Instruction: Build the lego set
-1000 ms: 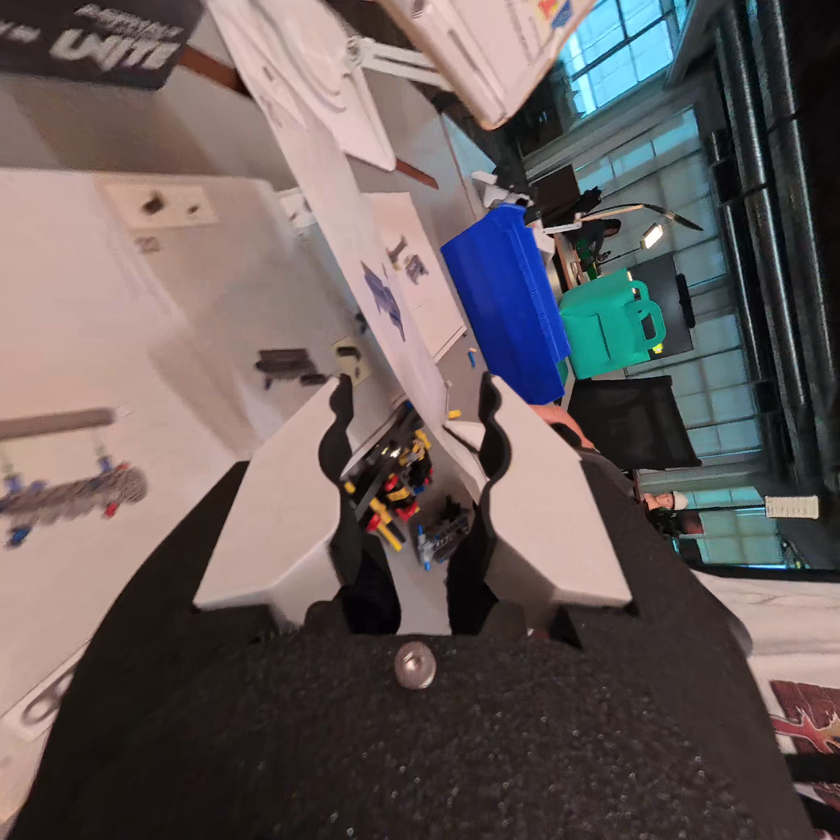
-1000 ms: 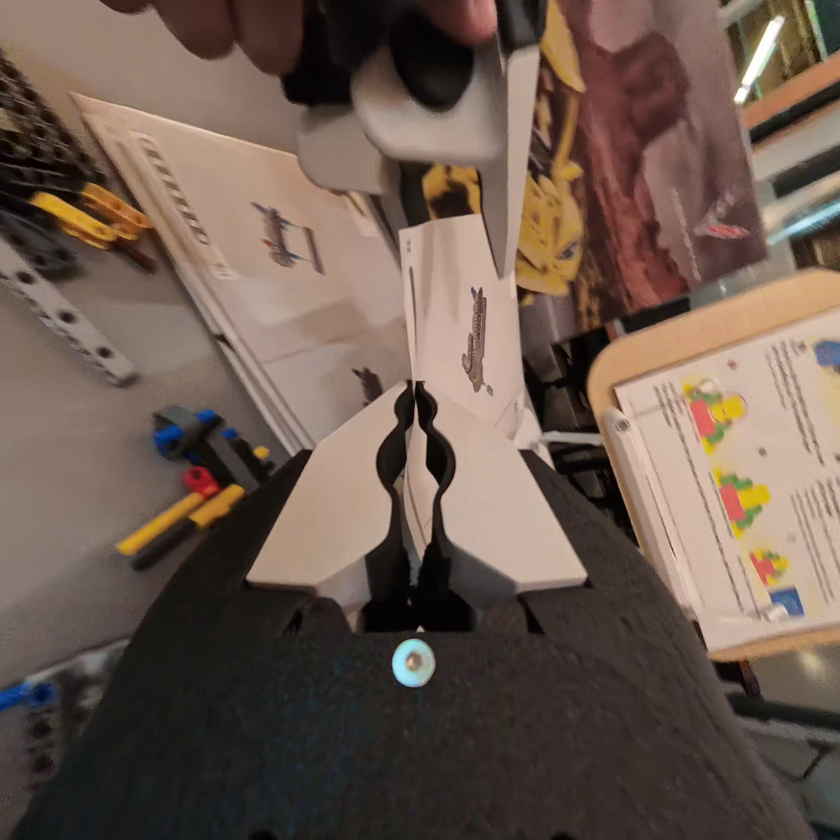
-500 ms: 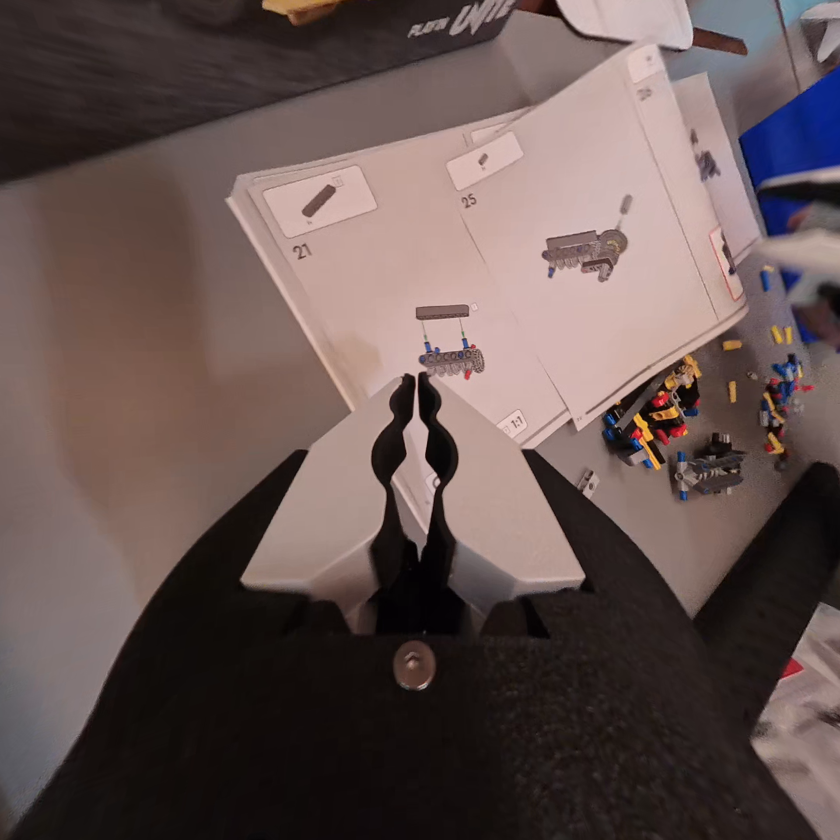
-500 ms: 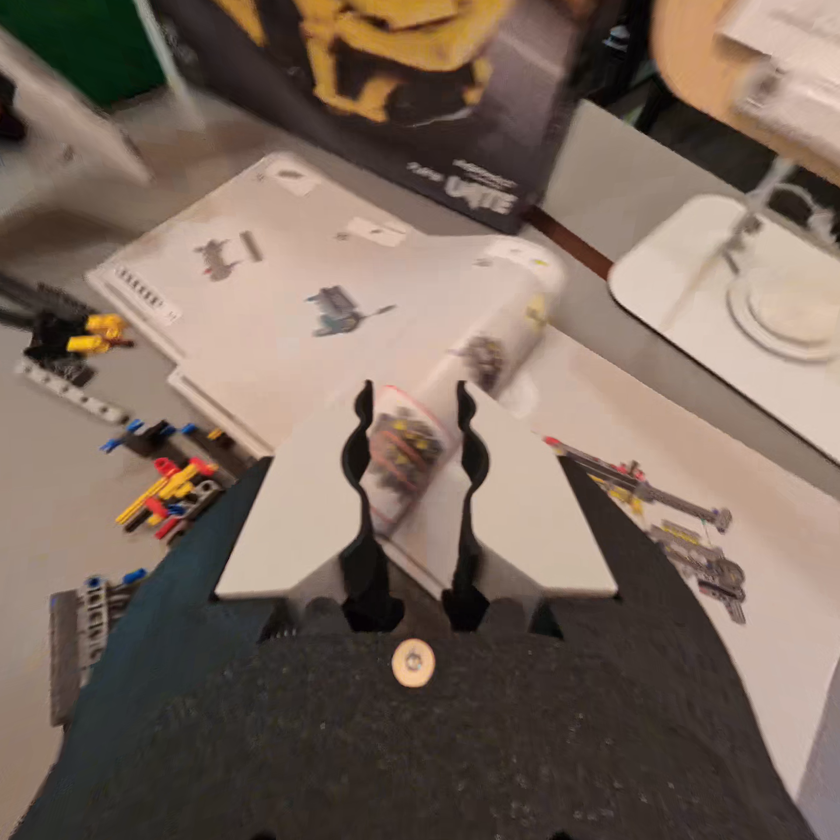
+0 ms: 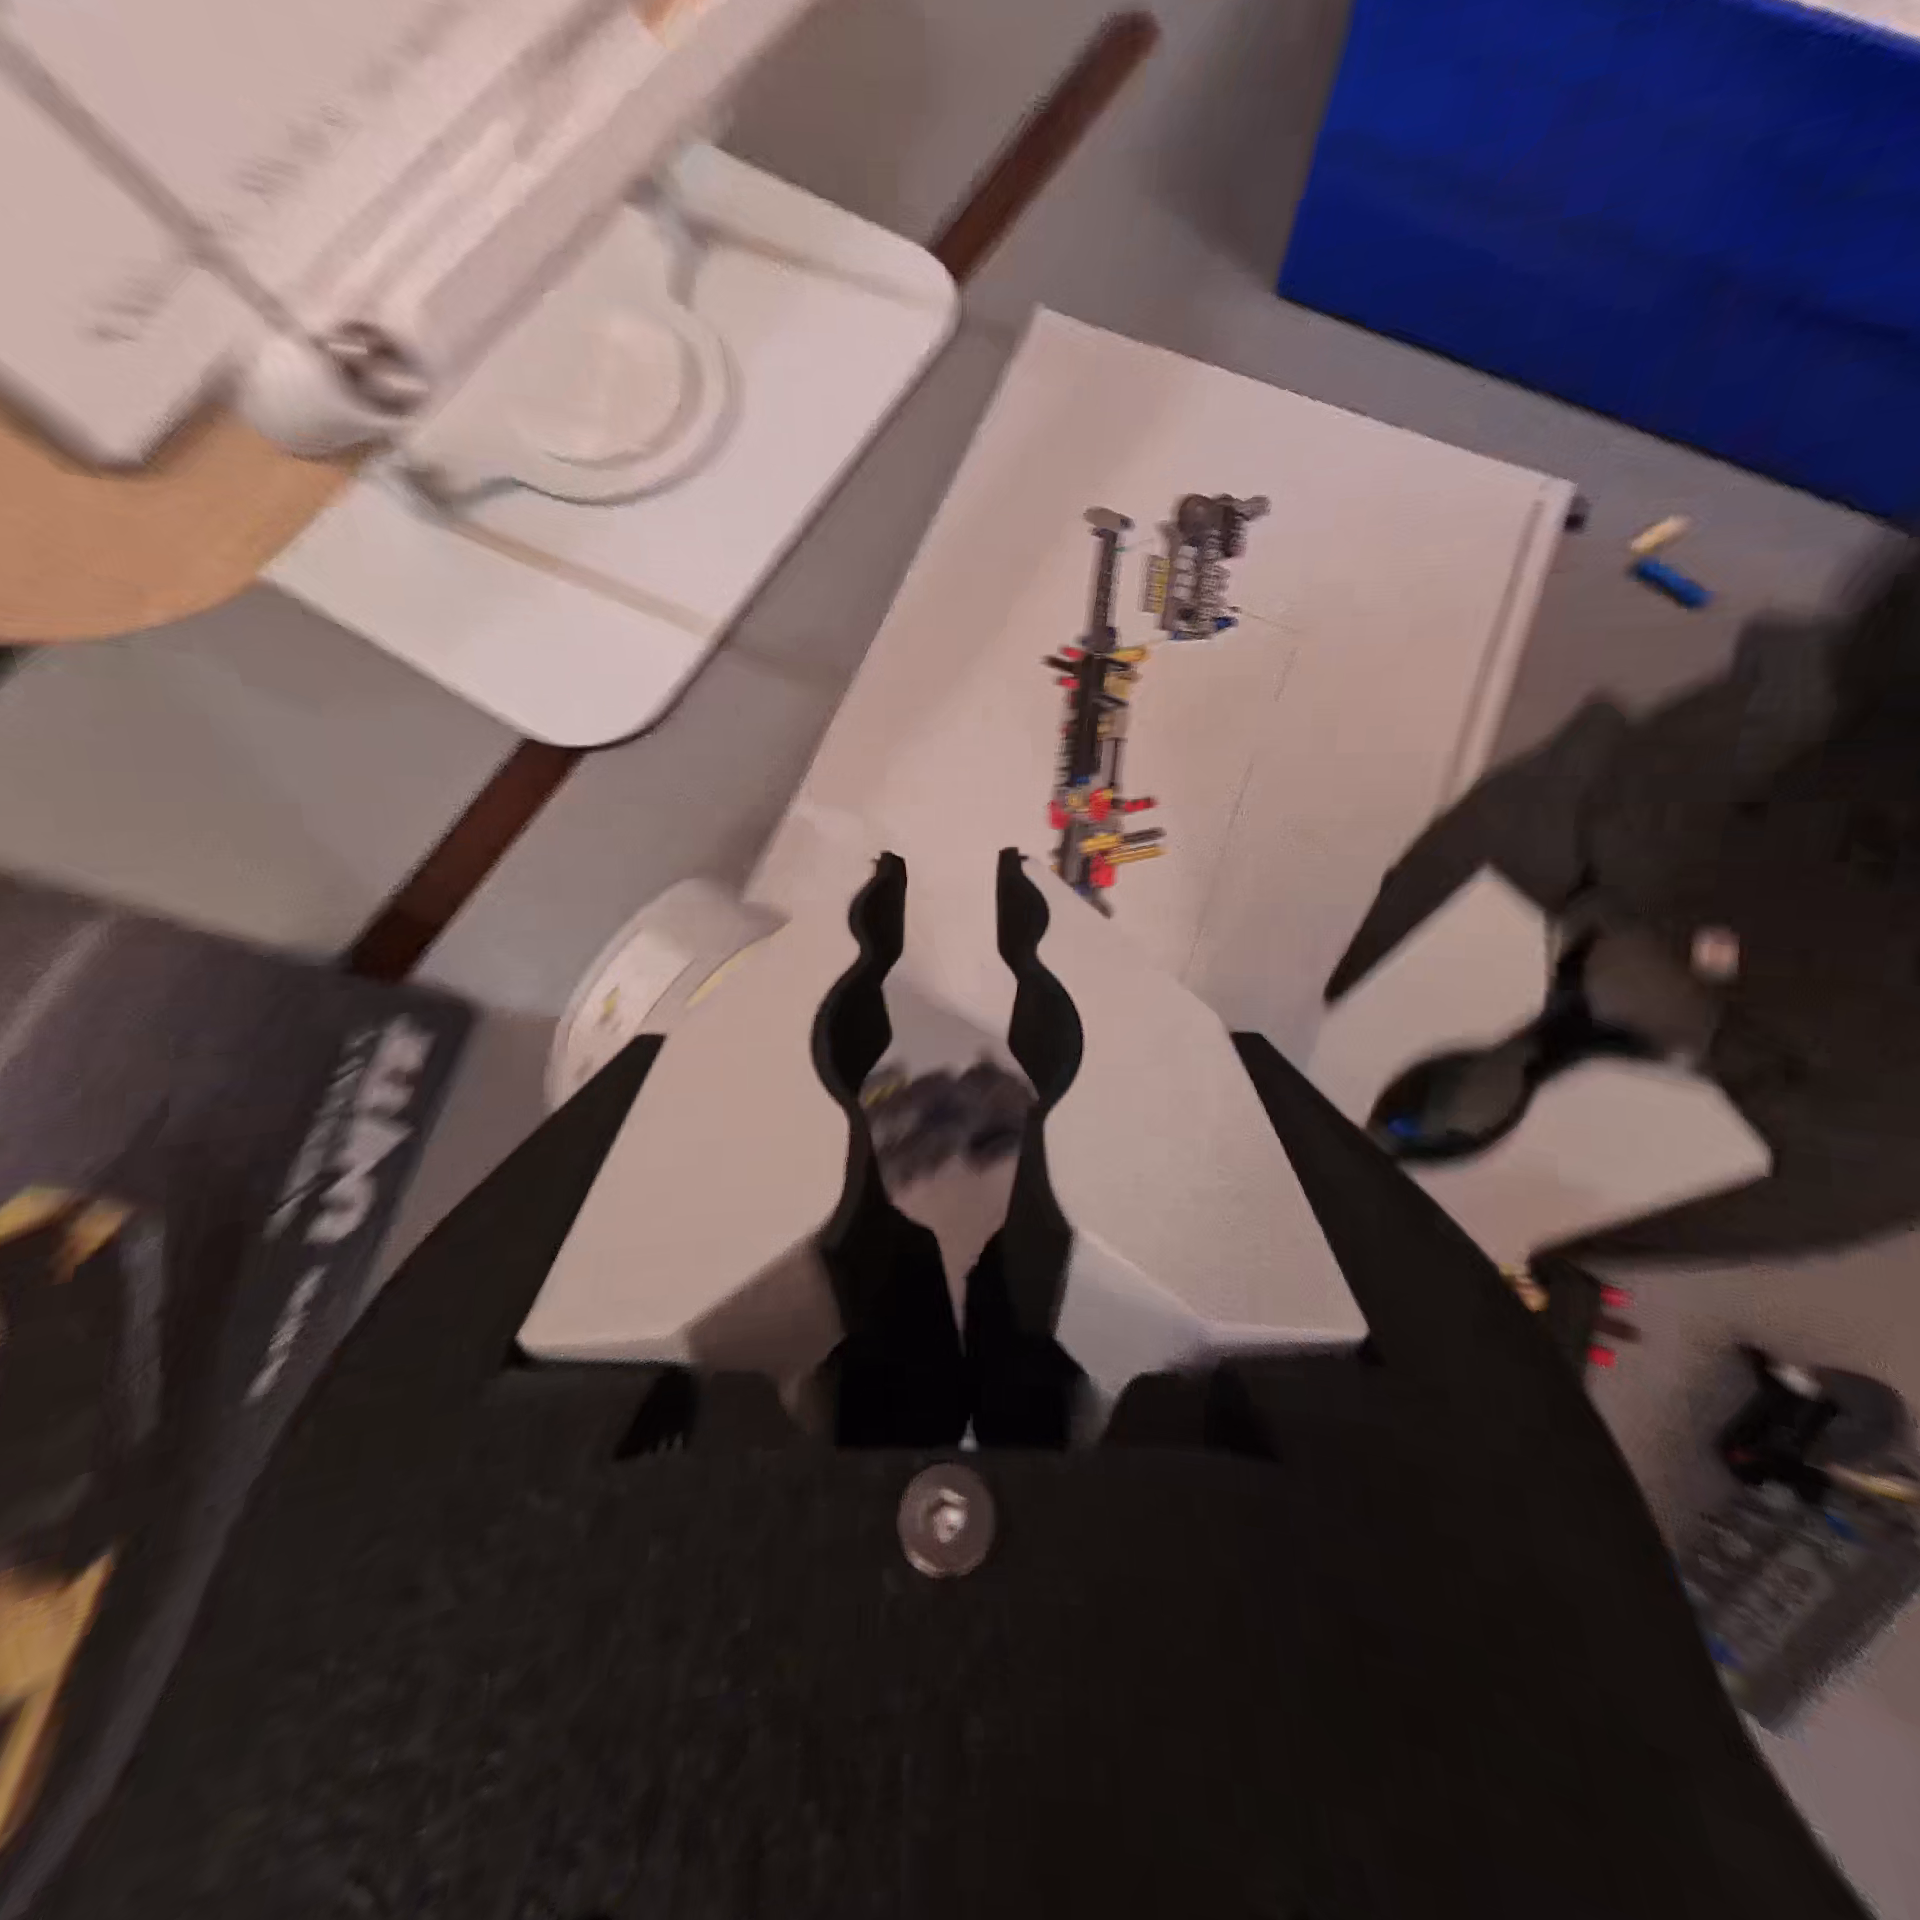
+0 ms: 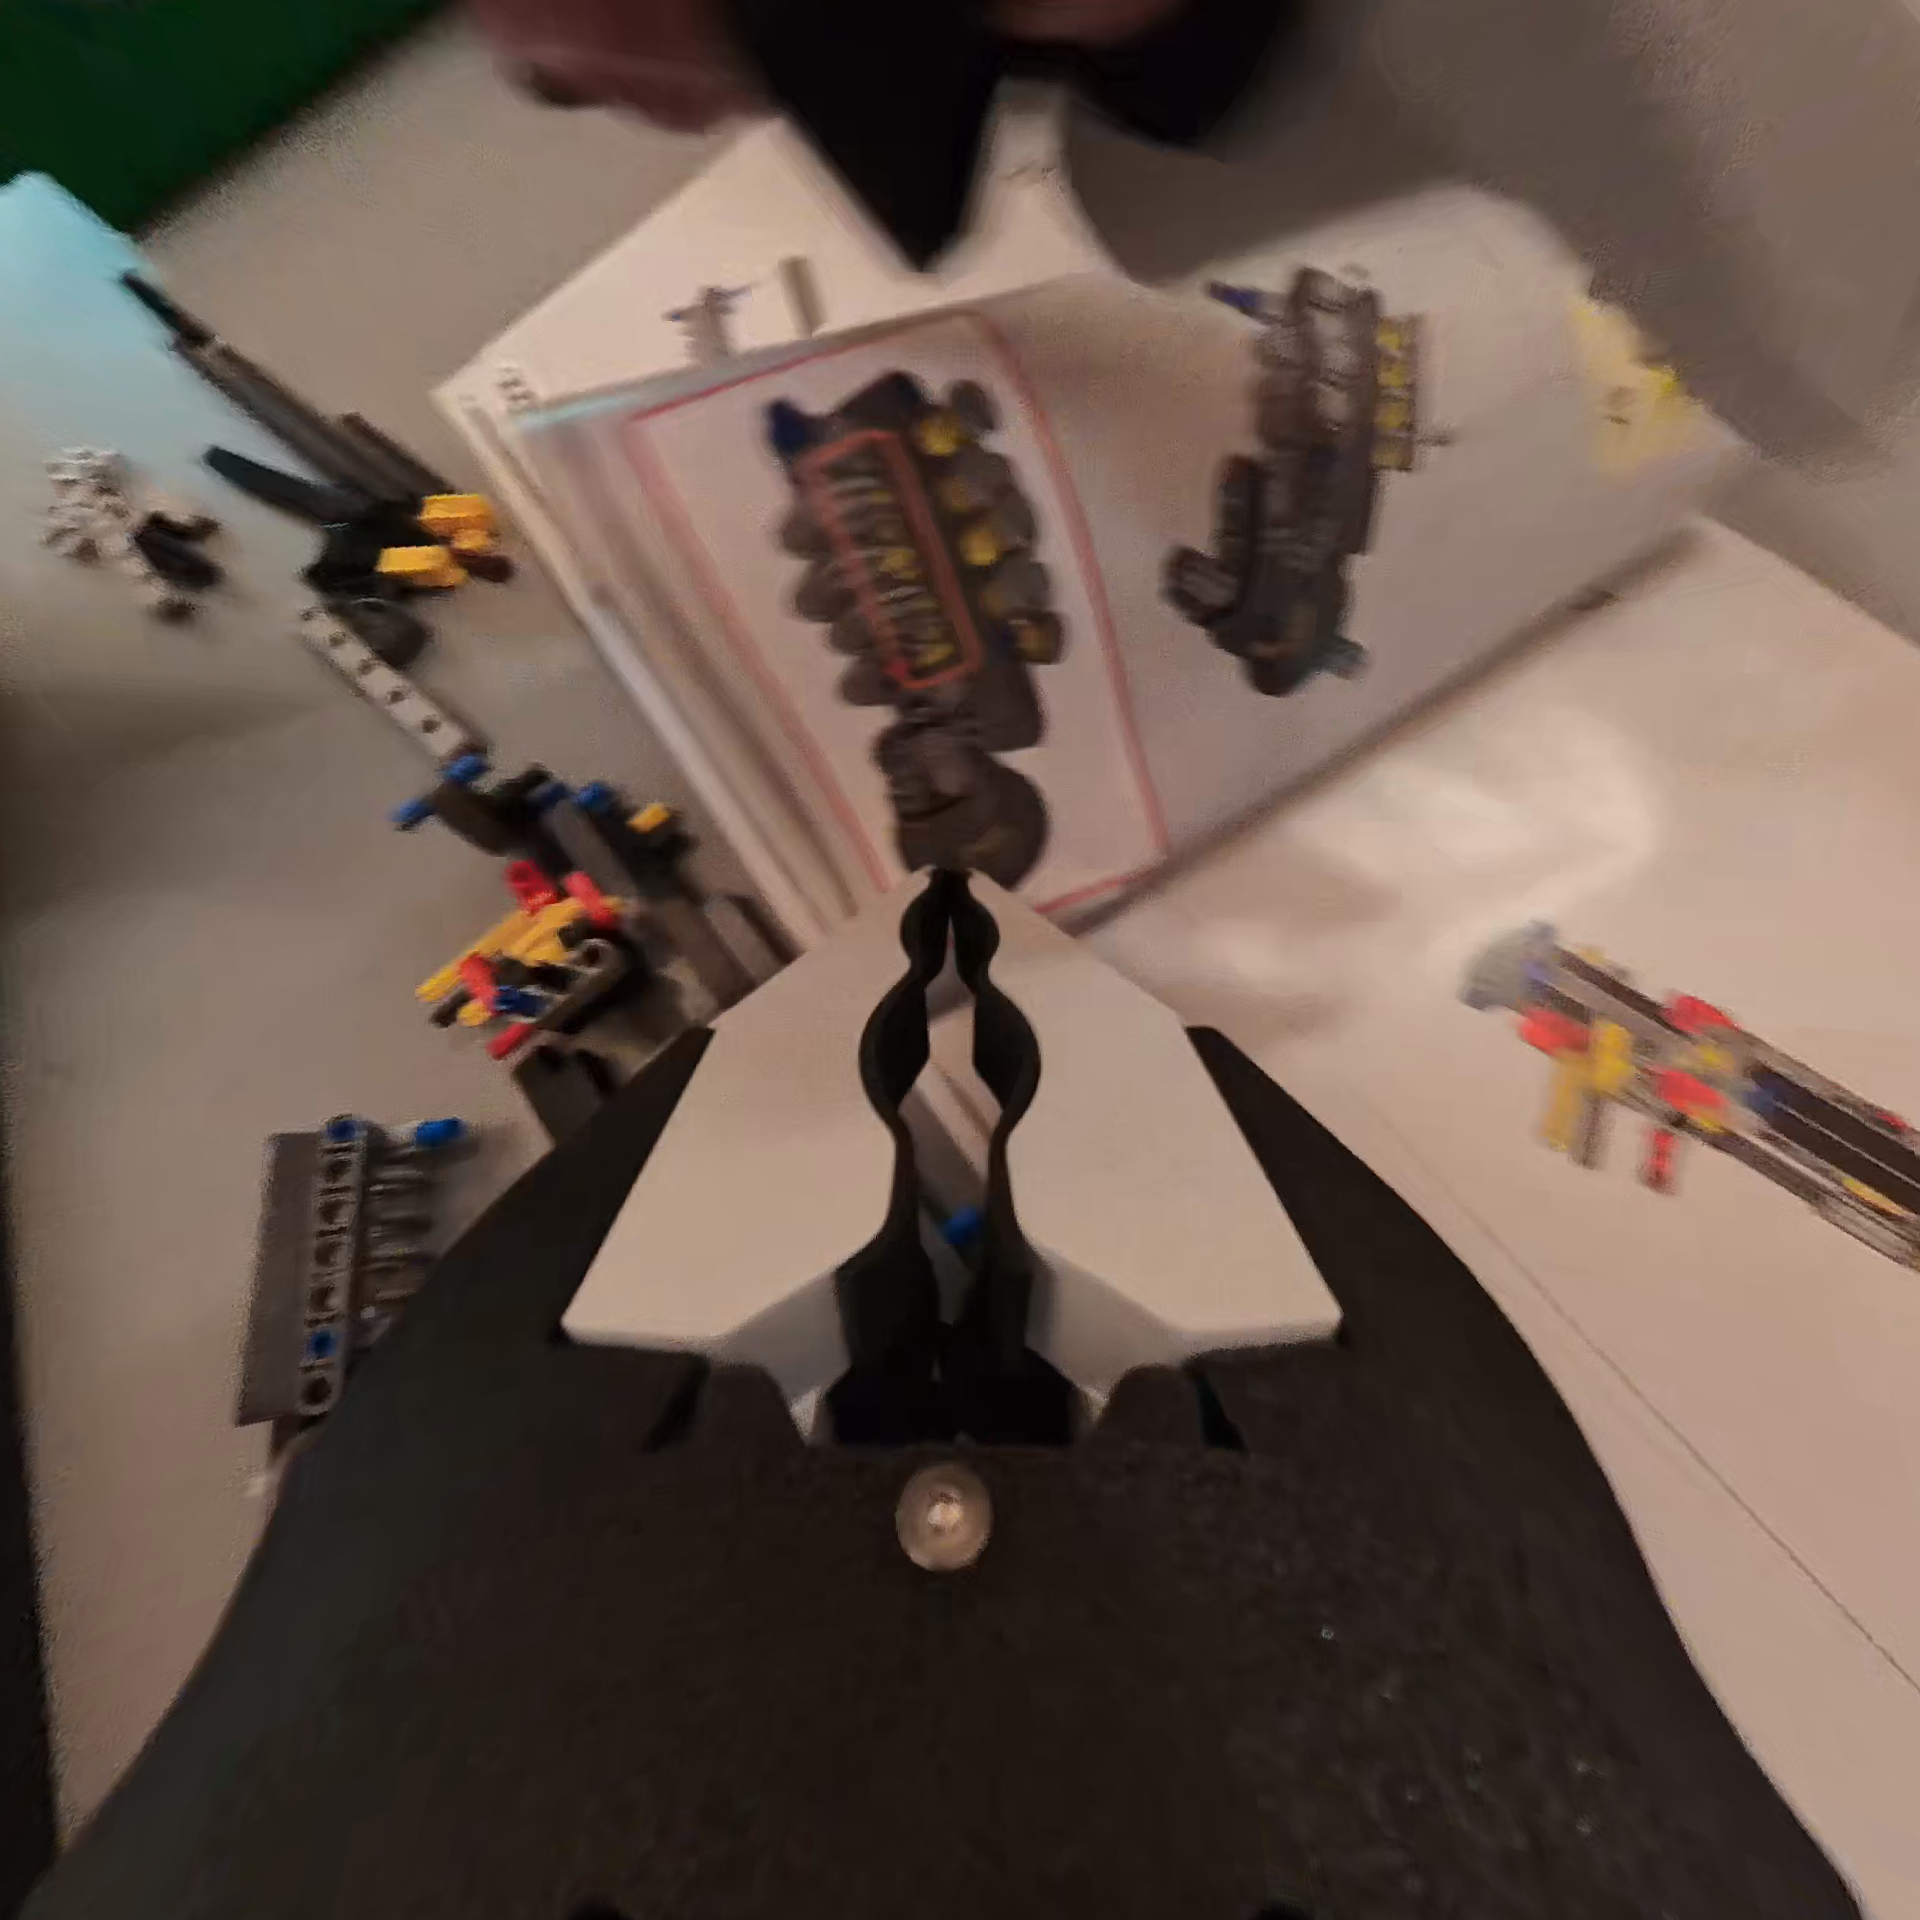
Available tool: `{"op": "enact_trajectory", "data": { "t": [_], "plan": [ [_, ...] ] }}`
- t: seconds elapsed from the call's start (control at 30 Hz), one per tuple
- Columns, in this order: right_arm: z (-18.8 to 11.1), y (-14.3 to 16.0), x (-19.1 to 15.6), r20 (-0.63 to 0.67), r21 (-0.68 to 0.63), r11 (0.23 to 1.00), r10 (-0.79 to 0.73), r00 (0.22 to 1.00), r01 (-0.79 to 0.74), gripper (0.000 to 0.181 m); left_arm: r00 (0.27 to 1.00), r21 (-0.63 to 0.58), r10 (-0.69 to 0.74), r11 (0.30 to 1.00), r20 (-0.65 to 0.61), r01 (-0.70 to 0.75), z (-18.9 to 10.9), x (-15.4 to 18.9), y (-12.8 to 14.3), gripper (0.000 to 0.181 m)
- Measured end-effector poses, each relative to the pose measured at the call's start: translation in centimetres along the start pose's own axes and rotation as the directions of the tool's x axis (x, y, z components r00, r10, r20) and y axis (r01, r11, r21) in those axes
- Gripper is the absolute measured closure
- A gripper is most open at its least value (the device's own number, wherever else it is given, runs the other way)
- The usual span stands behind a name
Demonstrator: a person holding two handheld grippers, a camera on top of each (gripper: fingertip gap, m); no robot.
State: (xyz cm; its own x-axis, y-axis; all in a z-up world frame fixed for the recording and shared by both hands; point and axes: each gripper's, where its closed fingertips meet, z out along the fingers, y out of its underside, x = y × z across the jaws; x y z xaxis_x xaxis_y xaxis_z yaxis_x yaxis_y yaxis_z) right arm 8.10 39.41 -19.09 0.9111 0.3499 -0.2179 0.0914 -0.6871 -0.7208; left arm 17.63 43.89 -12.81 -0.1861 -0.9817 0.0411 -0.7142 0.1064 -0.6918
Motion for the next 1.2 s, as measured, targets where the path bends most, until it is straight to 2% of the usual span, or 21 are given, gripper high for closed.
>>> {"op": "enact_trajectory", "data": {
  "t": [0.07,0.17,0.23,0.33,0.43,0.53,0.63,0.7,0.77,0.83,0.97,1.13,1.2],
  "plan": [
    [0.6,0.5,-1.3,0.013,-0.028,0.999,-0.043,0.999,0.043,0.181,0.982,-0.127,-0.069,0.991,-0.178,0.047,2.2,1.8,0.0,0.164],
    [0.1,1.2,-1.7,-0.011,-0.046,0.993,-0.111,0.994,0.110,0.181,0.979,-0.310,-0.024,0.950,-0.203,-0.041,4.4,2.3,3.3,0.167],
    [-1.6,1.6,-1.1,-0.037,-0.054,0.991,-0.123,0.992,0.121,0.181,0.983,-0.370,0.055,0.922,-0.173,-0.117,4.4,2.2,6.2,0.170],
    [-4.1,2.8,3.2,-0.209,-0.062,0.995,-0.090,0.974,0.078,0.181,0.991,-0.316,0.096,0.941,-0.090,-0.120,3.5,1.5,8.1,0.172],
    [-4.4,4.5,6.8,-0.322,-0.106,0.994,-0.030,0.946,-0.004,0.181,0.994,-0.227,0.107,0.968,-0.021,-0.110,1.7,1.0,9.0,0.174],
    [-4.2,4.4,6.9,-0.327,-0.082,0.996,0.007,0.945,-0.036,0.181,0.993,-0.223,0.107,0.970,0.052,-0.093,-0.1,0.1,11.2,0.180],
    [-4.2,4.4,6.9,-0.344,-0.116,0.992,0.013,0.939,-0.056,0.181,0.994,-0.180,0.073,0.982,0.082,-0.058,-1.0,-0.3,12.9,0.181],
    [-3.8,2.9,5.7,-0.315,-0.112,0.994,-0.037,0.949,0.001,0.181,0.997,-0.161,0.027,0.987,0.077,-0.015,-1.1,-0.4,13.4,0.181],
    [-2.5,0.8,3.0,-0.239,-0.057,0.994,-0.102,0.966,0.091,0.181,0.997,-0.145,0.002,0.989,0.078,0.009,-1.3,-0.5,13.6,0.181],
    [-0.8,0.5,1.1,-0.169,-0.082,0.987,-0.153,0.974,0.141,0.181,0.997,-0.140,-0.008,0.990,0.081,0.019,-1.3,-0.5,13.8,0.181],
    [1.0,0.9,0.3,-0.166,-0.109,0.978,-0.195,0.967,0.178,0.181,0.995,-0.145,-0.035,0.988,0.094,0.049,-1.6,-0.8,13.2,0.180],
    [1.2,1.2,0.4,-0.185,-0.155,0.969,-0.218,0.958,0.191,0.181,0.983,0.020,-0.169,0.986,0.074,0.168,-0.4,-2.1,6.3,0.179],
    [1.3,1.2,0.4,-0.190,-0.164,0.967,-0.226,0.955,0.196,0.181,0.973,-0.011,-0.209,0.977,0.093,0.211,1.3,-3.2,5.7,0.179]
  ]
}}
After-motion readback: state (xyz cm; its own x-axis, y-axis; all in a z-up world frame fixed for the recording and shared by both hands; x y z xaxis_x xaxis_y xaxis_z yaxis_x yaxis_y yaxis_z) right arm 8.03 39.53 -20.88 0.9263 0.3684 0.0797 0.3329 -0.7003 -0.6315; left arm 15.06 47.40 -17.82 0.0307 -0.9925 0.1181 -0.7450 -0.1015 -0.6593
